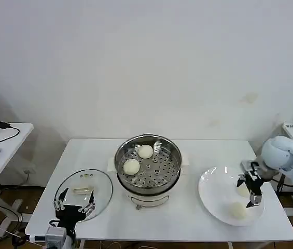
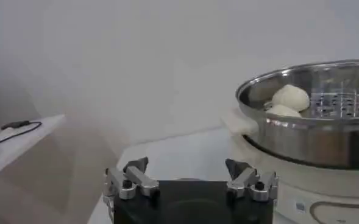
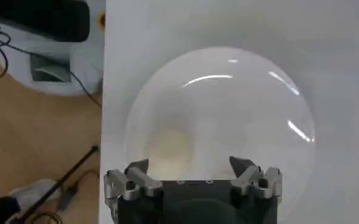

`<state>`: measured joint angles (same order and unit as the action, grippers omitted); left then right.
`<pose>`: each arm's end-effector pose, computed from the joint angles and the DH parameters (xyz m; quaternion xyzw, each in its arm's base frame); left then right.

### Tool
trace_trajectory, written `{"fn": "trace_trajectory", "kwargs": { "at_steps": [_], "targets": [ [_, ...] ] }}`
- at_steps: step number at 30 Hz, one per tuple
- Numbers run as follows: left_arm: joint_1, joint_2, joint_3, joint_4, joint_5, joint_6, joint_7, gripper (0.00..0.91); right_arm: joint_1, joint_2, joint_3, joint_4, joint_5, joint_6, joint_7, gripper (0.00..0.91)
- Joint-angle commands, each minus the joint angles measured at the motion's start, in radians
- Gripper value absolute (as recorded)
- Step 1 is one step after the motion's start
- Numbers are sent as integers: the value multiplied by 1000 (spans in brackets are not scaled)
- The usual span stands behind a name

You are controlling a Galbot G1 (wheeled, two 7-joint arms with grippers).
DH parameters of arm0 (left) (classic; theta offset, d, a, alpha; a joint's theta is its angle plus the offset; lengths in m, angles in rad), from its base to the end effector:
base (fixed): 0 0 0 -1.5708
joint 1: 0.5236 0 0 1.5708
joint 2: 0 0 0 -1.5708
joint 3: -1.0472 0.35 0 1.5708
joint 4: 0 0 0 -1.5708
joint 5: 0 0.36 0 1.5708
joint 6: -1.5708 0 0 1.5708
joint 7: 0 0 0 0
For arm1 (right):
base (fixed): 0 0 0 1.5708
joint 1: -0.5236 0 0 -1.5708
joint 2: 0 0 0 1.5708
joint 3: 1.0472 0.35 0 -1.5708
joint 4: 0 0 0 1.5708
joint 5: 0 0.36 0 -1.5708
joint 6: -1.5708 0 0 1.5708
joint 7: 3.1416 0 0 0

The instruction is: Take steamed baozi put them in steamer then cover it.

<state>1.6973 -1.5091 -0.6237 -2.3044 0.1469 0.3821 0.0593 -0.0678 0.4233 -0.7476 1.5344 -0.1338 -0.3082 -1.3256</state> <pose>0.1470 0.0334 -0.2463 0.0169 -0.9814 -0.1177 0.1507 0.4432 -0.1899 -0.1697 0.5231 -0.4823 0.5054 0.4882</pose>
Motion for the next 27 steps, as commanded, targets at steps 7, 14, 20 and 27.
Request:
{"fn": "trace_trajectory", "kwargs": {
  "at_steps": [7, 14, 20, 27],
  "targets": [
    [-8, 2, -3, 12, 0, 0, 1, 907, -81, 30, 28, -43, -73, 17, -4, 907],
    [-16, 4, -7, 16, 1, 1, 2, 907, -112, 44, 50, -64, -91, 24, -6, 907],
    [-18, 1, -9, 18, 0, -3, -2, 907, -131, 59, 63, -74, -99, 27, -6, 907],
    [-19, 2, -12, 20, -1, -3, -2, 907, -145, 81, 67, -98, -108, 31, -4, 907]
  ]
}}
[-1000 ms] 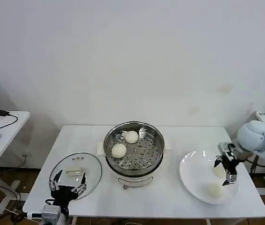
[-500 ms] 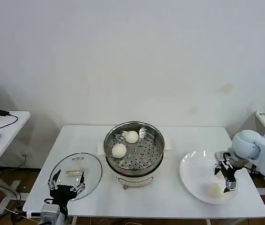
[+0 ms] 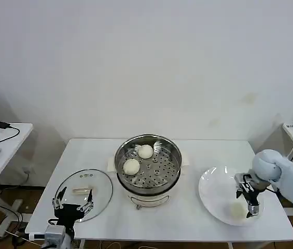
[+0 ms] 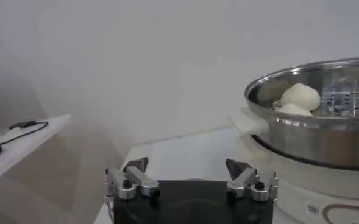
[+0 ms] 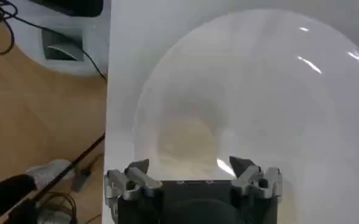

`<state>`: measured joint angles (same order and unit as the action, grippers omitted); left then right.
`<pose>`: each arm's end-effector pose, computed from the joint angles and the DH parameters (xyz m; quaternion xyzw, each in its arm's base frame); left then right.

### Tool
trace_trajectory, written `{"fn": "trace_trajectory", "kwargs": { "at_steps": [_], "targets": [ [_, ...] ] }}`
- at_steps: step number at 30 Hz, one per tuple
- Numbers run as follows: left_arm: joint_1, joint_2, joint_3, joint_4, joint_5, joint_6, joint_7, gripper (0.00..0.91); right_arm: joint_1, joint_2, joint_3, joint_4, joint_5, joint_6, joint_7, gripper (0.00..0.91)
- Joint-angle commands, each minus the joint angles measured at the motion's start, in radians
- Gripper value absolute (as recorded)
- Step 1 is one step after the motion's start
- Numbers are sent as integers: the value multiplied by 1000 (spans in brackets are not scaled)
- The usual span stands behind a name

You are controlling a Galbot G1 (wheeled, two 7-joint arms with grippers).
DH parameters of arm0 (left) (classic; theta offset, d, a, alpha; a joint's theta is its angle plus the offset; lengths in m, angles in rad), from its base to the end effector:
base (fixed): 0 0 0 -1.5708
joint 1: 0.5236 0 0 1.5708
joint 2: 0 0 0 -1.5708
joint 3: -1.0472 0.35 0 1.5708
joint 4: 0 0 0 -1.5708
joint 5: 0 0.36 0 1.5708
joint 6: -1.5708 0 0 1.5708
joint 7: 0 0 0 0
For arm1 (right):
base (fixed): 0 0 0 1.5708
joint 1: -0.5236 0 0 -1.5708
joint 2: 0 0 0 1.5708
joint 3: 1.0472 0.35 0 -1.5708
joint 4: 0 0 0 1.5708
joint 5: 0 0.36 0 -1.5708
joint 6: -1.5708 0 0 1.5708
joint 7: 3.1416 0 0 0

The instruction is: Take steamed baozi put them in steamer then cover it.

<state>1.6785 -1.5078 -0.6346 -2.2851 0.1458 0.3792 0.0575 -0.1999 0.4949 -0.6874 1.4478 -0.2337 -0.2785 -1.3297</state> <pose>0.1521 0.0373 -0.2500 0.0230 -0.9812 -0.1199 0.1495 0.4441 -0.1880 -0.2245 0.5308 -0.4510 0.5044 0.5104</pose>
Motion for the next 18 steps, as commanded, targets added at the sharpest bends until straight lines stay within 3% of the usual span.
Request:
{"fn": "trace_trajectory", "kwargs": {
  "at_steps": [1, 18],
  "targets": [
    [-1, 2, -2, 1, -1, 0, 0, 907, -15, 11, 7, -13, -9, 1, 0, 907],
    [-14, 1, -7, 14, -3, 1, 2, 907, -31, 32, 11, -45, -17, 8, 11, 907]
  ]
}}
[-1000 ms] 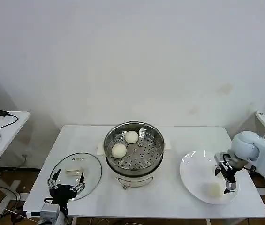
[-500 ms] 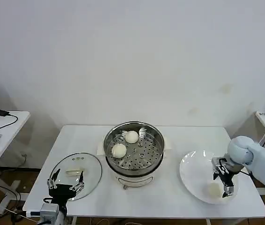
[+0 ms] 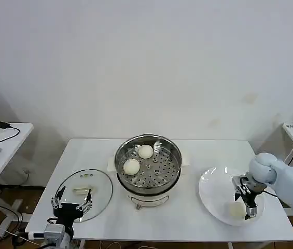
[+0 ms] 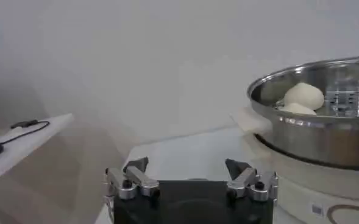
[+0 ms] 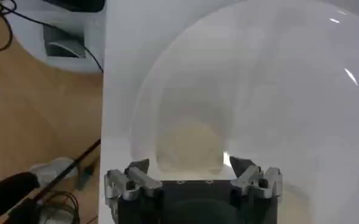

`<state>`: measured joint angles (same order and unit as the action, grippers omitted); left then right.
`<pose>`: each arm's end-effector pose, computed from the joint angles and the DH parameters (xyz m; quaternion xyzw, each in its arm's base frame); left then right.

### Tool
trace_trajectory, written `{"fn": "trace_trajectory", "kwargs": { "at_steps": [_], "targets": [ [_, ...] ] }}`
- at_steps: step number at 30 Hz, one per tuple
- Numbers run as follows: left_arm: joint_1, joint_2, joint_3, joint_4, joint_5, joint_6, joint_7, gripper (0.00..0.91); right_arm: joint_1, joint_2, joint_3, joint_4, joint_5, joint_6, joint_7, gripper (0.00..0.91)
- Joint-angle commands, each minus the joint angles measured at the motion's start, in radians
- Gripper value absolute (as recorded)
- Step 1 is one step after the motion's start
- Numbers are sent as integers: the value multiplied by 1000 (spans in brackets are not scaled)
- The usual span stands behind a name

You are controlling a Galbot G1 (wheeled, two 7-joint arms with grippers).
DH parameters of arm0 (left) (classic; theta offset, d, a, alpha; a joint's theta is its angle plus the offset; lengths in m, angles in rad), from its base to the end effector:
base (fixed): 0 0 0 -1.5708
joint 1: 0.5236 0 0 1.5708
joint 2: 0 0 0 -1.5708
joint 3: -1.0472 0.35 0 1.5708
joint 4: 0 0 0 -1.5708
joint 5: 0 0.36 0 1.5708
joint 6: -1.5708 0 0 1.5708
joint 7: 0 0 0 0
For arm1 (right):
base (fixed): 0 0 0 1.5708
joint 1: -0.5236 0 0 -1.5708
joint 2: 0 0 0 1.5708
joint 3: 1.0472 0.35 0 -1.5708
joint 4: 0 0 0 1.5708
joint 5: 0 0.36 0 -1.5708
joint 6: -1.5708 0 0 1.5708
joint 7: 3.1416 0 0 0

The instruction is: Take steamed baozi put them in steamer then cover it.

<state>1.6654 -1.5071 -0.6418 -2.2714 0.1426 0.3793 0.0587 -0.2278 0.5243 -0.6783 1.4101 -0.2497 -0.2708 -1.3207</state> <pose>0.1557 0.0399 -0.2526 0.0258 -0.9811 -0.1197 0.1500 0.4463 -0.1869 -0.2415 0.5327 -0.4477 0.5010 0.5146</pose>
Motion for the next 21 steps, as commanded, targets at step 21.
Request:
{"fn": "trace_trajectory", "kwargs": {
  "at_steps": [21],
  "targets": [
    [-2, -3, 4, 1, 1, 1, 1, 907, -12, -2, 12, -9, 2, -4, 9, 584]
  ]
}}
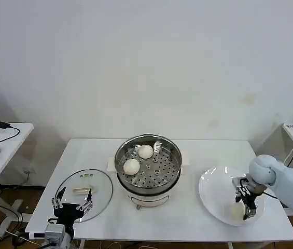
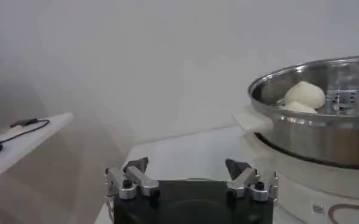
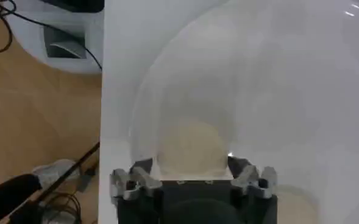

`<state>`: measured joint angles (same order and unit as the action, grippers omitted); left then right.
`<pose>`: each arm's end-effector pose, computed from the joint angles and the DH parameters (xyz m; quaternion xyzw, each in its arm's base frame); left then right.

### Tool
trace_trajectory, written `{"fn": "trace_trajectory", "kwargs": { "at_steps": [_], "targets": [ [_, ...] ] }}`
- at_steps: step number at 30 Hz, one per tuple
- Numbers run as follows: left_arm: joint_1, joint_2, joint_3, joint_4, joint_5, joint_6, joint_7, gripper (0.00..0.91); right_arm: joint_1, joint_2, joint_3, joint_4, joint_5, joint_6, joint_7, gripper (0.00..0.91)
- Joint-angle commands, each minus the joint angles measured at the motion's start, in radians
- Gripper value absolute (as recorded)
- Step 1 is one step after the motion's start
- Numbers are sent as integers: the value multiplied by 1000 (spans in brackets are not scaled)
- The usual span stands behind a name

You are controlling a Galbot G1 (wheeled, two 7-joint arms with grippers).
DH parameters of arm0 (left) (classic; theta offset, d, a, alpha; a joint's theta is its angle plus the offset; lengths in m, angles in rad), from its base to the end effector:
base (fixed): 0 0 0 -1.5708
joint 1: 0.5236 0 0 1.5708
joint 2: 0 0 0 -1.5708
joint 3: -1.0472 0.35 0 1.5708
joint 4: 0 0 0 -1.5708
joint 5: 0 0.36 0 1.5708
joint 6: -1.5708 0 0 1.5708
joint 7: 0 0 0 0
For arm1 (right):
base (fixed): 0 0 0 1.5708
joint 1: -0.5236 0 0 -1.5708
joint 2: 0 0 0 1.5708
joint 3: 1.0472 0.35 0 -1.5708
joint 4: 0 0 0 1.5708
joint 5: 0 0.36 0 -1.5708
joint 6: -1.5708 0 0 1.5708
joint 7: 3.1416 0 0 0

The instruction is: Take steamed baozi put them in steamer then cover it.

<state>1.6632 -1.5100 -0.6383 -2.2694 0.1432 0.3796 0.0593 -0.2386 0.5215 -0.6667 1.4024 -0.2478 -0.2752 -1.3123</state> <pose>0.1563 0.0387 -0.2532 0.0248 -0.9813 -0.1178 0.1502 0.4455 -0.1916 -0.2431 0.5273 -0.4538 0.4981 0.5177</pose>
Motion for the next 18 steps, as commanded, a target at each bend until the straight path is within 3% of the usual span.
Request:
{"fn": "trace_trajectory", "kwargs": {
  "at_steps": [1, 11, 15, 18],
  "targets": [
    [0, 0, 1, 0, 0, 1, 0, 907, -1, 0, 1, -2, 1, 0, 1, 584],
    [0, 4, -1, -4, -2, 1, 1, 907, 79, -35, 53, 9, 60, 0, -7, 584],
    [-5, 3, -2, -8, -6, 2, 1, 907, 198, -34, 55, 8, 112, -1, -16, 584],
    [-8, 3, -3, -8, -7, 3, 0, 907, 366, -4, -4, -12, 150, -1, -18, 584]
  ]
}}
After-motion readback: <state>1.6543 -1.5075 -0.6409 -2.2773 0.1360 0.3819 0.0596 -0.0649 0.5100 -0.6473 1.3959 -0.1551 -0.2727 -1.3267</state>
